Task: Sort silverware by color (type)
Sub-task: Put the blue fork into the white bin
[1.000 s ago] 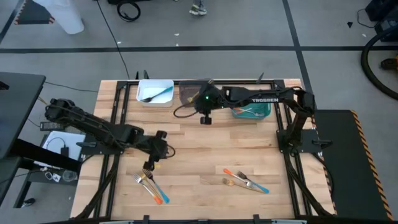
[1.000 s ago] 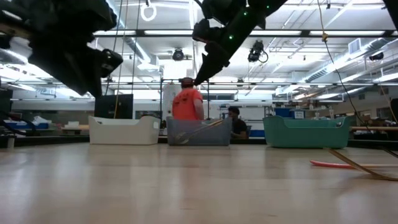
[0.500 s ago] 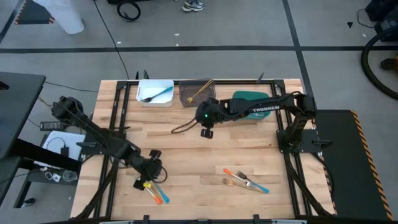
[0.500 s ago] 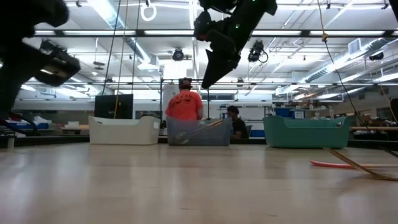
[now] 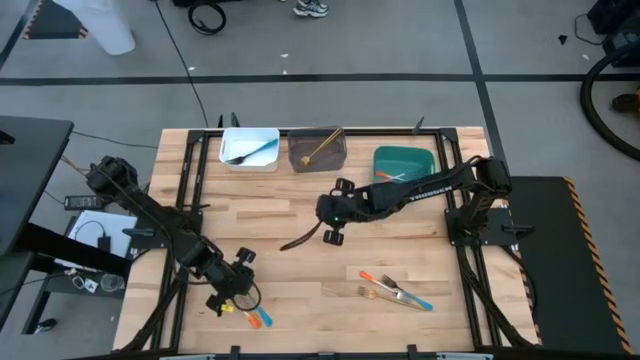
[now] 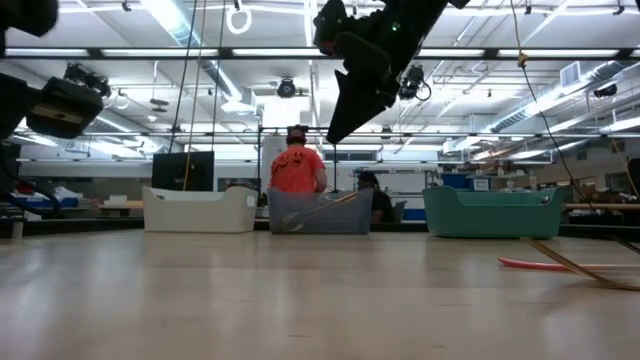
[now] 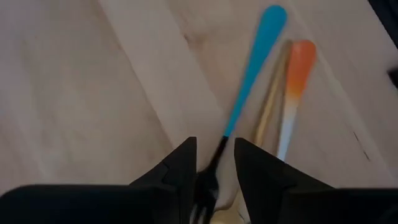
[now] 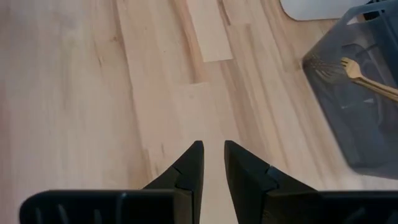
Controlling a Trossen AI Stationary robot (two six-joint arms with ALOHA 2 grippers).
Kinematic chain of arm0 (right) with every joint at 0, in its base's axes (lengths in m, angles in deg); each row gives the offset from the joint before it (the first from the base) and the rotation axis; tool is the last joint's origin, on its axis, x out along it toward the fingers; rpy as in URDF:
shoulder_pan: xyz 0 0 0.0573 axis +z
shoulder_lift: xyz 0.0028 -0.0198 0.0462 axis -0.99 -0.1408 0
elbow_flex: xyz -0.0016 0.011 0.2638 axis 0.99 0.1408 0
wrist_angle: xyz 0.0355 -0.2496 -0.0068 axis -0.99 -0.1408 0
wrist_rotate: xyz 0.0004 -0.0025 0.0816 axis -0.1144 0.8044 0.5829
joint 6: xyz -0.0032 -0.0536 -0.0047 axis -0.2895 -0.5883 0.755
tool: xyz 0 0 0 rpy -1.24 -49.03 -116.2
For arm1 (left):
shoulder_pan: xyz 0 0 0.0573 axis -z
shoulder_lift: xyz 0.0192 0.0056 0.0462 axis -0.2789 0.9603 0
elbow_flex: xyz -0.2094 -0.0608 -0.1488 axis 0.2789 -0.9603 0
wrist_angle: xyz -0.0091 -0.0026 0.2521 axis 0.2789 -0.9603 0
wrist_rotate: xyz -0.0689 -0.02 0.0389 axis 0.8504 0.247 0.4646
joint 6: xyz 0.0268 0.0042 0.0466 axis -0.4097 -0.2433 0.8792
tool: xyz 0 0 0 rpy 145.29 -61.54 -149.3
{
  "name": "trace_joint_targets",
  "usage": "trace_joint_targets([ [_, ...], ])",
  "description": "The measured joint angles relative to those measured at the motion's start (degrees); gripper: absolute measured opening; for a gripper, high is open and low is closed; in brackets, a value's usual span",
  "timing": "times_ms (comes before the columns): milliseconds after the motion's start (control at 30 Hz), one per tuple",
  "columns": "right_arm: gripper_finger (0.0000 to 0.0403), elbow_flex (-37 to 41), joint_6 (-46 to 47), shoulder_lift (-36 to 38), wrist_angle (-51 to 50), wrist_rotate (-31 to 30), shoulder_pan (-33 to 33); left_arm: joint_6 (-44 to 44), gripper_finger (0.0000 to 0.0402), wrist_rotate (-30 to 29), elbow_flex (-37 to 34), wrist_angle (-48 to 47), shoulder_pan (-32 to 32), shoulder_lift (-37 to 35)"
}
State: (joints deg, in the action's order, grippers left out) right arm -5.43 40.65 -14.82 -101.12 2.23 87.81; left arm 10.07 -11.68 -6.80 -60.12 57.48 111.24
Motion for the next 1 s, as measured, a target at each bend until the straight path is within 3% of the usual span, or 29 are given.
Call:
trace_joint_targets([
  [467,0.0075,2.4,4.9,0.0,3.6,-0.6,3.4,7.7,0.0116,-1.7,0.0,3.4,1.5,7.4],
  [1000,0.0075,2.4,4.7,0.0,3.7,-1.5,3.6,9.5,0.0103,-2.5,0.1,3.5,0.9,10.6],
])
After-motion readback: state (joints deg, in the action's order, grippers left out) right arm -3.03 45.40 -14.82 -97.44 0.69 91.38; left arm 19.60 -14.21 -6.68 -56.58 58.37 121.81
